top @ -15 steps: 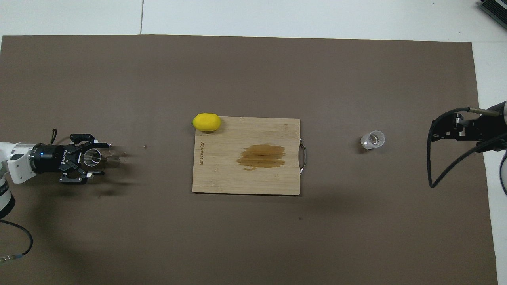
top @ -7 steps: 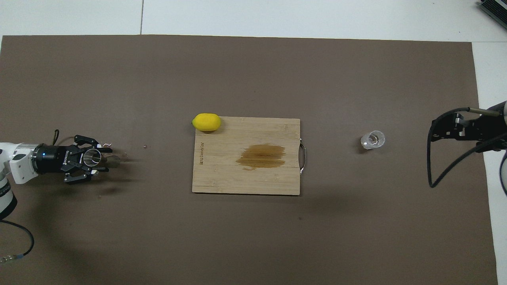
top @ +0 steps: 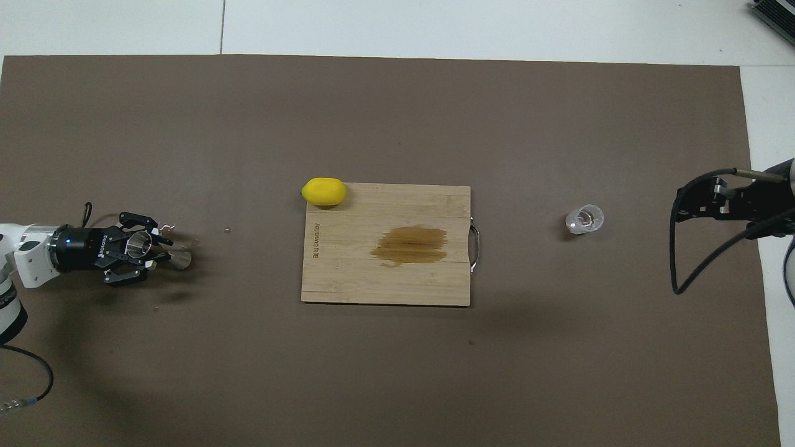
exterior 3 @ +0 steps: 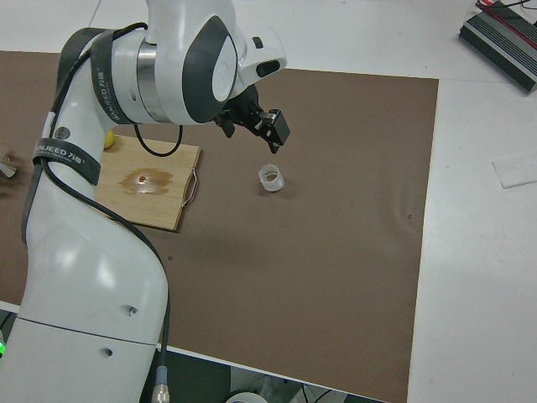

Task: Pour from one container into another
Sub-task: 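Lift the glass cup with the left gripper toward the cutting board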

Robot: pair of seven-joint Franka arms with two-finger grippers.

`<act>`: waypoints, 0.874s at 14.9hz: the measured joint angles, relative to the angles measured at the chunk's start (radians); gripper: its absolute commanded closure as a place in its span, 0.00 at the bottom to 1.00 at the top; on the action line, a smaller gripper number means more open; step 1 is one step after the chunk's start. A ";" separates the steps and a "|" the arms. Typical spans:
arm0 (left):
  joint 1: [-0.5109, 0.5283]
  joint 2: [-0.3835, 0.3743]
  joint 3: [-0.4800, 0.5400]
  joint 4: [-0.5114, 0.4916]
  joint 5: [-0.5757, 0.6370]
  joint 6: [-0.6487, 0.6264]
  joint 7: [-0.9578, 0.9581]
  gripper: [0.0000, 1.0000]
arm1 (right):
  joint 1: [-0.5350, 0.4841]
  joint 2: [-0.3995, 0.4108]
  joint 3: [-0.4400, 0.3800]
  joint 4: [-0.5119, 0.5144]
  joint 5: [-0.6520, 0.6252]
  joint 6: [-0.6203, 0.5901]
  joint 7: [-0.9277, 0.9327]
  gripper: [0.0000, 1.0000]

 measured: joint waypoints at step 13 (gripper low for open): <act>-0.114 -0.029 -0.006 0.035 -0.053 0.000 0.001 0.70 | 0.000 0.000 0.000 0.000 0.000 0.000 0.000 0.00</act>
